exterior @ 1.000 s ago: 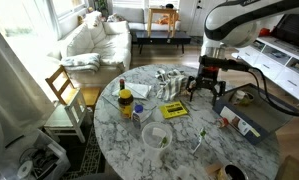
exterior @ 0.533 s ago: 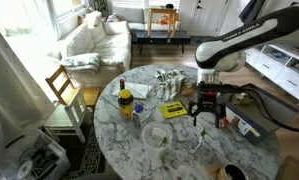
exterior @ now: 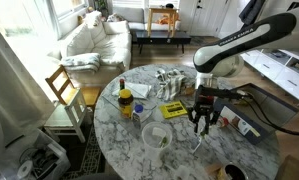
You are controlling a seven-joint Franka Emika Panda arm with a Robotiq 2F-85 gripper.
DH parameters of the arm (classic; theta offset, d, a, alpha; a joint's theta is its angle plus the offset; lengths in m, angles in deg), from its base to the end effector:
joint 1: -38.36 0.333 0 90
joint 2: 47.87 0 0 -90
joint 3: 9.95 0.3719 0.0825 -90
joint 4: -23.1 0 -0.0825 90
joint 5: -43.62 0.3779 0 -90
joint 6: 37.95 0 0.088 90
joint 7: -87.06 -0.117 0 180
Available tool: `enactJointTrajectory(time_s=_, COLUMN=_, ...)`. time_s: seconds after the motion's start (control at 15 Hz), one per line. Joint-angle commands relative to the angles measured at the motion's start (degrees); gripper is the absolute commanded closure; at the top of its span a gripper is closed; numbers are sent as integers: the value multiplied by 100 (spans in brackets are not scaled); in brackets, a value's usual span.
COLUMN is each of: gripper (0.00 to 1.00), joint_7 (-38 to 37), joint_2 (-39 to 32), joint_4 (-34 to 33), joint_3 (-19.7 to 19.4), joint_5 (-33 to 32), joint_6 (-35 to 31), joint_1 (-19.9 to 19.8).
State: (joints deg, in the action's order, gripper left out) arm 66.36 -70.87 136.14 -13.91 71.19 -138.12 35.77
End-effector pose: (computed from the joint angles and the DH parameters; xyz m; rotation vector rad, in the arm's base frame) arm 0.5555 -0.0155 0.2891 -2.4997 0.9402 0.9139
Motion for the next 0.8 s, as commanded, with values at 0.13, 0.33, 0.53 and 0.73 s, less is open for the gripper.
enactJointTrajectory(time_s=0.13, gripper=99, joint_7=277, joint_2=-4, joint_4=30, joint_3=64, joint_5=250, joint_6=-2, joint_1=-66)
enactJointTrajectory(time_s=0.33, gripper=95, joint_7=274, joint_2=9, joint_4=-15, joint_3=64, joint_5=234, joint_6=127, joint_1=-69)
enactJointTrajectory(time_s=0.53, gripper=95, joint_7=209, joint_2=143, joint_4=-75, joint_3=66, joint_5=178, joint_6=354, joint_1=-58)
enactJointTrajectory(time_s=0.73, gripper=95, joint_7=133, joint_2=438, joint_4=-196, joint_3=77, joint_5=78, joint_6=1019, joint_1=-39)
